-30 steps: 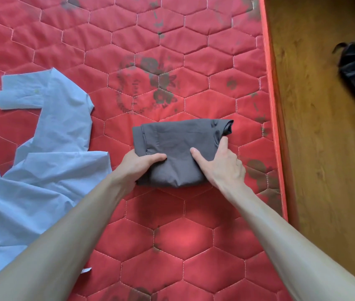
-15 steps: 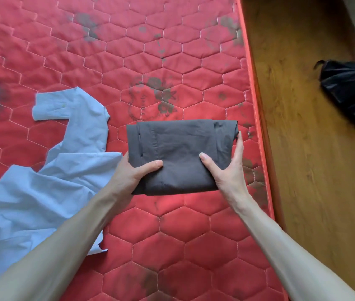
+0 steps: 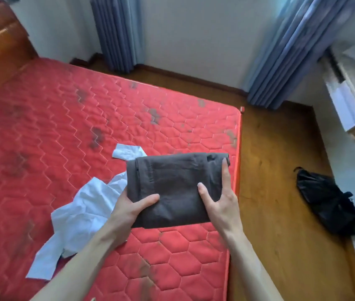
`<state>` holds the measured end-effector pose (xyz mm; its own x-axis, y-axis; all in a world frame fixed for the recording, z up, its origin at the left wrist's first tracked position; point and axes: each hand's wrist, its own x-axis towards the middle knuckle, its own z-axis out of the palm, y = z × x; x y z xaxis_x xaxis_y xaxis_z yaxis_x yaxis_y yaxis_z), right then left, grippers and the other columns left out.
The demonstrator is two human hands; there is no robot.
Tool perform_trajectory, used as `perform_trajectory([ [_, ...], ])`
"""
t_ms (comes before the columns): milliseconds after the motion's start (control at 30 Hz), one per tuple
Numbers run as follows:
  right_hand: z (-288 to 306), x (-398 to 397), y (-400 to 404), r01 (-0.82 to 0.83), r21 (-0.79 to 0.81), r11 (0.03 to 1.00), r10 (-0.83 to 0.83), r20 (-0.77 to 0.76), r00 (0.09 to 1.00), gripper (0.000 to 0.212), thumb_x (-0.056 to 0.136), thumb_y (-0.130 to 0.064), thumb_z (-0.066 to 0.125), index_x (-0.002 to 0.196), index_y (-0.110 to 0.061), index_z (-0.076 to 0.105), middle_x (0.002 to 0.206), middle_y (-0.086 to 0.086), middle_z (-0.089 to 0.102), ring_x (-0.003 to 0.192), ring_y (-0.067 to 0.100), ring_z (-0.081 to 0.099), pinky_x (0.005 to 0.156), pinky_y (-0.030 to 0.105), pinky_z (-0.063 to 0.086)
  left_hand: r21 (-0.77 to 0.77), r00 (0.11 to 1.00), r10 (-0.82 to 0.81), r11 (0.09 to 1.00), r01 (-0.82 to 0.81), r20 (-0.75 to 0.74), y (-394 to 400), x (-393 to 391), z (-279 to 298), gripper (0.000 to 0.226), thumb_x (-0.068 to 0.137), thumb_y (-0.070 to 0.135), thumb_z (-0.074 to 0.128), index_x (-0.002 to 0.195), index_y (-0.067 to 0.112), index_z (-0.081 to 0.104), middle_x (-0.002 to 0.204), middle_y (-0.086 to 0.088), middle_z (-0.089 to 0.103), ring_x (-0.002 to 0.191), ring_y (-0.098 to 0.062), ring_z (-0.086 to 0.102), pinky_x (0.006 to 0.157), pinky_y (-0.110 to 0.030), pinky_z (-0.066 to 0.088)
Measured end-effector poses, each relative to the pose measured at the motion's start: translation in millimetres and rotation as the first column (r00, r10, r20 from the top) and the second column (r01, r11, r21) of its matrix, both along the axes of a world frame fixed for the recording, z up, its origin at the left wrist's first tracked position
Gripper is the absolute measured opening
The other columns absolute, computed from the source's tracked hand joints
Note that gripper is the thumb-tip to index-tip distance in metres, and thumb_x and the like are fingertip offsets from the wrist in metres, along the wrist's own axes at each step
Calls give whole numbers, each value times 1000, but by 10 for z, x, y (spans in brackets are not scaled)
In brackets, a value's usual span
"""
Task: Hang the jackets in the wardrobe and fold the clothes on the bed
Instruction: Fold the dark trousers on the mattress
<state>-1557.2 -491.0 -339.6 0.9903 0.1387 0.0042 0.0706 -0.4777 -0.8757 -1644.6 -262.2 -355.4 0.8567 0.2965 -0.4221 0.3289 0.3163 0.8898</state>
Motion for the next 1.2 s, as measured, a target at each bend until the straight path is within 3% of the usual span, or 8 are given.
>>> perform_trajectory([
  [100, 416, -213, 198, -68, 8, 998, 68, -39, 997, 98, 89, -52, 76, 164, -46, 12, 148, -19, 53, 130, 3, 58, 108, 19, 41, 33, 996, 81, 996, -83, 45, 79, -448, 463, 52, 79, 15, 88, 126, 19, 67, 119, -3, 78, 113, -23, 74, 100, -46, 55],
  [200, 726, -447, 506, -168, 94, 981, 174, -67, 982, 95, 87, -45, 80, 164, -35, 25, 131, -36, 51, 111, -25, 53, 102, 4, 40, 69, 979, 190, 978, -195, 73, 230, -901, 786, 43, 83, 10, 85, 121, 19, 67, 114, -3, 79, 109, -23, 75, 96, -41, 56],
  [333, 985, -753, 1025, -301, 142, 943, 314, -81, 946, 72, 86, -42, 82, 150, -34, 49, 140, -11, 47, 115, -15, 51, 111, 17, 38, 81, 927, 366, 924, -373, 84, 501, -1517, 1044, 57, 71, 20, 91, 123, 8, 69, 113, -10, 79, 109, -32, 74, 98, -46, 57],
  [433, 1125, -1025, 1495, -429, 148, 891, 444, -85, 892, 61, 88, -43, 80, 144, -34, 56, 153, -20, 36, 131, -9, 42, 115, 23, 34, 91, 882, 459, 879, -469, 111, 755, -1983, 1213, 38, 86, 2, 81, 122, 7, 70, 114, -13, 78, 108, -33, 75, 97, -45, 58],
  [633, 1361, -1811, 2518, -579, 300, 758, 637, -148, 757, 20, 94, -29, 77, 112, -25, 70, 95, -19, 75, 95, 2, 71, 79, 14, 52, 61, 778, 610, 780, -623, 149, 1396, -3049, 1412, 47, 84, 6, 84, 128, 11, 68, 119, -9, 78, 111, -29, 74, 95, -41, 60],
  [767, 1538, -2506, 3212, -613, 406, 678, 724, -227, 651, 19, 93, -32, 77, 110, -24, 72, 99, -8, 79, 94, 9, 73, 74, 16, 52, 35, 713, 685, 717, -696, 151, 1876, -3850, 1509, 53, 82, 8, 84, 132, 12, 65, 123, -9, 76, 115, -29, 73, 106, -50, 53],
  [1000, 1684, -3691, 4364, -648, 598, 472, 880, -367, 303, 43, 91, -29, 78, 130, -30, 62, 122, 0, 76, 114, 20, 72, 100, 41, 56, -4, 576, 805, 582, -813, 141, 2709, -5182, 1649, 68, 69, 27, 96, 130, 21, 66, 117, -3, 78, 106, -23, 76, 93, -45, 60],
  [1200, 1756, -4561, 5174, -654, 623, 429, 903, -314, 294, 42, 88, -16, 80, 126, -22, 65, 115, 7, 78, 106, 26, 75, 87, 39, 59, -30, 478, 863, 489, -872, 163, 3190, -6060, 1752, 61, 72, 26, 87, 130, 24, 66, 116, 1, 79, 103, -19, 76, 93, -43, 60],
])
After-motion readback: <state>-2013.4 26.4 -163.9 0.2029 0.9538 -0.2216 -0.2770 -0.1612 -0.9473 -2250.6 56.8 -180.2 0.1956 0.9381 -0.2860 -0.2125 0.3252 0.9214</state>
